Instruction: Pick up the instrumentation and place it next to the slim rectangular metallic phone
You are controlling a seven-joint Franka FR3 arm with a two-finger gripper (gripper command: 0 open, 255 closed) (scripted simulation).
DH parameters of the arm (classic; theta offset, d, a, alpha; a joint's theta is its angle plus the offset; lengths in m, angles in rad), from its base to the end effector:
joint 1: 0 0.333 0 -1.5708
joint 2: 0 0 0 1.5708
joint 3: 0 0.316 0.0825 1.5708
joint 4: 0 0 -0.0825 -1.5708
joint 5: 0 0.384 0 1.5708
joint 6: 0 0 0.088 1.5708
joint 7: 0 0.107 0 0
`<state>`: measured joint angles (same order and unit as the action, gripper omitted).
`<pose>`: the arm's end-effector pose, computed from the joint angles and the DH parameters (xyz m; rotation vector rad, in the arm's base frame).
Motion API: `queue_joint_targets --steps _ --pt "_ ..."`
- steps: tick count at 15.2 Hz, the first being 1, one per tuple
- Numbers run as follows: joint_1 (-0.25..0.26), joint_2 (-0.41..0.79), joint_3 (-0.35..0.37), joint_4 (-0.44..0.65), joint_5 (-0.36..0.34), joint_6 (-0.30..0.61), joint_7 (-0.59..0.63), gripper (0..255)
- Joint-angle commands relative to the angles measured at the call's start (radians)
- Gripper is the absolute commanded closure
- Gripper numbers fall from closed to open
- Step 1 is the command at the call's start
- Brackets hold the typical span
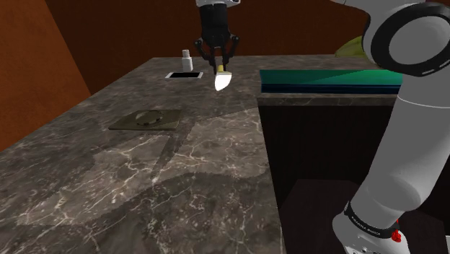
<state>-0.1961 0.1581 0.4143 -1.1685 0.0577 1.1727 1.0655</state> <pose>0.5404 0.1017 0.6930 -2.8536 1.2552 0.2858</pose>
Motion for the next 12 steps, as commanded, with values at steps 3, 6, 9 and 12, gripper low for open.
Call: queue_joint_targets --steps 3,6,9,12 --pt "-0.039 0.064 -0.032 0.089 -0.032 -0.036 -0.084 255" --pt "-0.063 0.13 -0.052 0.186 -0.06 -0.075 -0.142 255" --pt "-0.076 0.224 -0.07 0.332 -0.096 -0.133 -0.197 255" --pt "-0.085 0.279 -0.083 0.406 -0.116 -0.155 -0.233 255"
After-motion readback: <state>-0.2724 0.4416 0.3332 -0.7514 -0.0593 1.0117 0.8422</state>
